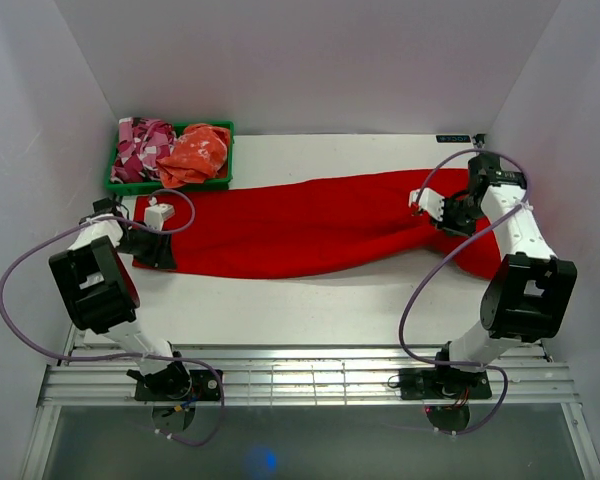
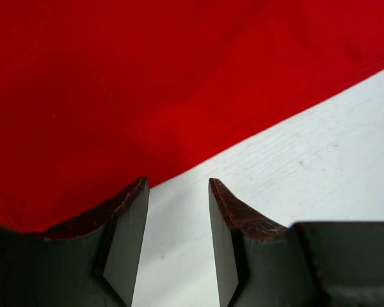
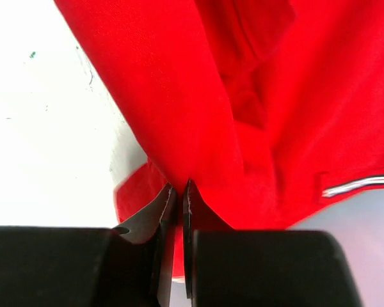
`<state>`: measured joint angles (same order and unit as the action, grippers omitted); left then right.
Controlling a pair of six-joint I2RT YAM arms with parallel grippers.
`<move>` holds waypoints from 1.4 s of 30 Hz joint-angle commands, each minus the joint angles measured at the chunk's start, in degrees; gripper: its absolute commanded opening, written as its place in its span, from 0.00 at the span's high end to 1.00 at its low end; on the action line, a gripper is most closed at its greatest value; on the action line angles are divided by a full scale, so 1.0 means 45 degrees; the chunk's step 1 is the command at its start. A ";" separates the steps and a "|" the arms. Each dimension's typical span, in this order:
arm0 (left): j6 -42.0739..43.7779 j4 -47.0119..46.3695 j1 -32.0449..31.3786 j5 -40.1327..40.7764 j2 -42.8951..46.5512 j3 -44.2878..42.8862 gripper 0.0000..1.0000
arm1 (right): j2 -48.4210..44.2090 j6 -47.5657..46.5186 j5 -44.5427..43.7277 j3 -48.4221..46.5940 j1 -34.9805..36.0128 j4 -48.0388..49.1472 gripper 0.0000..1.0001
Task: Fold and stack the trousers
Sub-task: Flatten the trousers out
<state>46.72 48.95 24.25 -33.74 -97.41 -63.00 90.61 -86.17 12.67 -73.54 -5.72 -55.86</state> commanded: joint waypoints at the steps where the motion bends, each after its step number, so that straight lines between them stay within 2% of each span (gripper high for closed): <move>1: 0.0223 -0.0798 -0.0037 0.0621 -0.0619 -0.0375 0.48 | 0.0257 -0.0035 0.1288 -0.1802 0.0059 -0.4326 0.92; 4: 0.0476 -0.1053 -0.0115 0.1226 -0.1088 -0.0238 0.49 | -0.0600 -0.1450 0.0312 -0.0206 0.0059 -0.4326 0.92; 6: 0.0711 -0.1286 -0.0135 0.1557 -0.1380 -0.0101 0.50 | -0.0546 -0.1457 0.0057 0.0944 0.0098 -0.4326 0.92; 8: 0.0809 -0.1327 -0.0135 0.1696 -0.1537 -0.0081 0.51 | 0.0330 -0.1069 0.0211 0.1204 0.0137 -0.4268 0.92; 11: 0.0985 -0.1366 -0.0155 0.2028 -0.1752 -0.0023 0.54 | 0.2341 0.0159 0.0602 0.0407 0.0098 -0.4268 0.92; 14: 0.1258 -0.1288 -0.0155 0.2379 -0.1850 0.0133 0.69 | 0.3477 0.0807 0.1012 -0.0609 0.0079 -0.4248 0.70; 15: 0.1394 -0.1210 -0.0135 0.2515 -0.1889 0.0153 0.74 | 0.3517 0.1061 0.1110 -0.0824 0.0079 -0.4248 0.59; 16: 0.1473 -0.1152 -0.0154 0.2748 -0.1889 0.0269 0.86 | 0.3343 0.1160 0.1150 -0.1155 0.0059 -0.4267 0.54; 18: 0.1609 -0.0996 -0.0116 0.2906 -0.1715 0.0426 0.97 | 0.2953 0.1297 0.1111 -0.1353 0.0001 -0.4248 0.44; 20: 0.1786 -0.0762 0.0059 0.2732 -0.1171 0.0544 1.00 | 0.2192 0.1317 0.0859 -0.1490 -0.0252 -0.4248 0.41; 24: 0.2156 0.0991 0.0294 0.2244 -0.0153 0.0368 1.00 | 0.1116 0.1258 0.0526 -0.1783 -0.1226 -0.4248 0.36; 27: 0.2566 0.2011 0.0645 0.2281 0.0803 0.0543 1.00 | 0.0783 0.1258 0.0194 -0.1842 -0.1968 -0.4209 0.36; 31: 0.3269 0.2930 0.1113 0.2827 0.1820 0.1050 1.00 | 0.1094 0.1453 -0.0352 -0.1492 -0.2733 -0.4112 0.42; 35: 0.3797 0.3165 0.1914 0.3161 0.2115 0.1111 1.00 | 0.1485 0.2038 -0.0705 -0.0731 -0.3222 -0.3042 0.49; 36: 0.3778 0.3127 0.2070 0.2910 0.2037 0.0897 0.95 | 0.1602 0.2117 -0.0763 -0.0342 -0.3261 -0.2844 0.50; 40: 0.3642 0.2932 0.2014 0.1581 0.1900 0.0369 0.56 | 0.2090 0.2741 -0.0317 -0.0240 -0.3261 -0.2412 0.51; 42: 0.3060 0.2250 0.1606 0.1443 0.1725 0.0232 0.49 | 0.2441 0.3092 -0.0159 -0.0338 -0.3261 -0.2431 0.52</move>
<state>61.65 61.52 33.32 -22.59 -89.80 -59.37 100.49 -75.40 10.22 -74.39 -20.38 -68.05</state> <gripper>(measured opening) 0.480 0.483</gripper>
